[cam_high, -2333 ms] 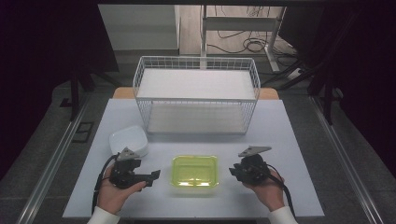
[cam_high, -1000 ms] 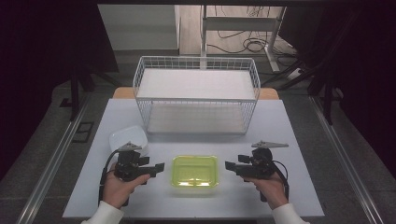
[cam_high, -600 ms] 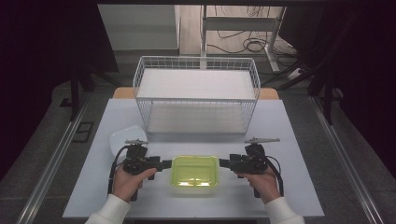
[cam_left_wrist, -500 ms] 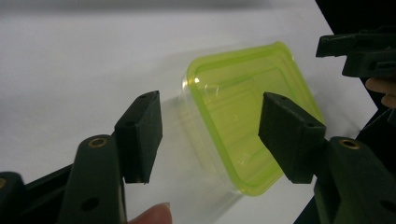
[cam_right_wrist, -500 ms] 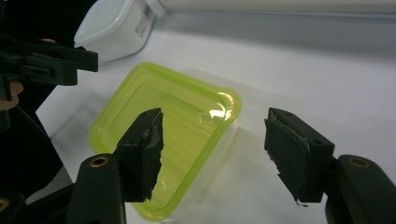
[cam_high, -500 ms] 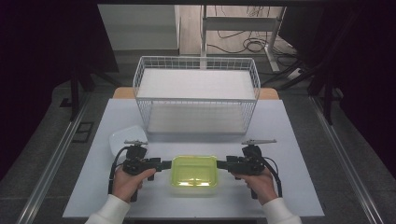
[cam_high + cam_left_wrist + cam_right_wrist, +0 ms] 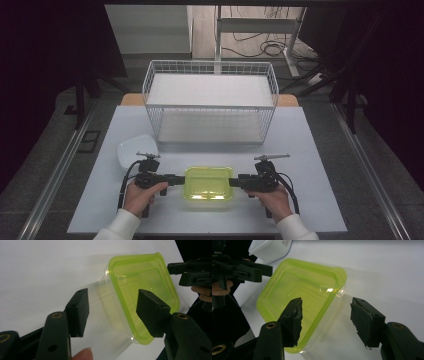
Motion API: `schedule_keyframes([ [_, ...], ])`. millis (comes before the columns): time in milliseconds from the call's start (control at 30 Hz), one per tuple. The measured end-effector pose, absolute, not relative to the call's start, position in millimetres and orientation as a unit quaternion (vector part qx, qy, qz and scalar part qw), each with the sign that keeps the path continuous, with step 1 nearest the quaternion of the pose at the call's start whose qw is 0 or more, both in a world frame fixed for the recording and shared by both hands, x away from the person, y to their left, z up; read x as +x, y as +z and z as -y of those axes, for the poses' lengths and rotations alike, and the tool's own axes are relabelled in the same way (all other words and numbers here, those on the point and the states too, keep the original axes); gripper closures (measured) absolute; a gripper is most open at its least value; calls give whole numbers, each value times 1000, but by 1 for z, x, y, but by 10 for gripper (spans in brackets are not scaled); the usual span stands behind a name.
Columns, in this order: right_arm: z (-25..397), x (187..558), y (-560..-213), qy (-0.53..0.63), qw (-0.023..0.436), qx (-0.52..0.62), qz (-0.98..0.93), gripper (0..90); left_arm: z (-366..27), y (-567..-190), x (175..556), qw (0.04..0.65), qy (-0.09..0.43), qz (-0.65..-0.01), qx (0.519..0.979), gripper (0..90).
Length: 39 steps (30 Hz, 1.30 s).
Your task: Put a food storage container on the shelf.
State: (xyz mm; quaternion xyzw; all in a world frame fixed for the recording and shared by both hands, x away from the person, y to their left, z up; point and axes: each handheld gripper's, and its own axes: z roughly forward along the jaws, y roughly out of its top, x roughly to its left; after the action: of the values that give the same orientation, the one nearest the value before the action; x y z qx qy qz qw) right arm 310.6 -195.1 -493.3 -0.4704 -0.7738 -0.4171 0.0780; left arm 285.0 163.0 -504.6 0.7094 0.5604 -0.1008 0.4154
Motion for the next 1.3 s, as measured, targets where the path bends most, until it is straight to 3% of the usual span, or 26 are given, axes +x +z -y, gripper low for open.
schedule_keyframes([
  [200,189,311,-503,-409,104,-483,767,479,-156,-510,287,419,-131,-552,709,517],
  [300,190,312,-508,-417,130,-492,754,553,-152,-514,289,414,-146,-549,711,606],
  [367,192,313,-511,-423,144,-499,742,652,-148,-516,289,413,-155,-547,712,670],
  [533,194,311,-511,-425,146,-514,731,731,-151,-521,288,428,-175,-556,691,742],
  [867,197,305,-505,-442,128,-504,731,778,-153,-511,281,444,-166,-544,692,783],
  [1300,193,294,-476,-478,63,-456,748,789,-159,-487,272,477,-137,-514,700,800],
])
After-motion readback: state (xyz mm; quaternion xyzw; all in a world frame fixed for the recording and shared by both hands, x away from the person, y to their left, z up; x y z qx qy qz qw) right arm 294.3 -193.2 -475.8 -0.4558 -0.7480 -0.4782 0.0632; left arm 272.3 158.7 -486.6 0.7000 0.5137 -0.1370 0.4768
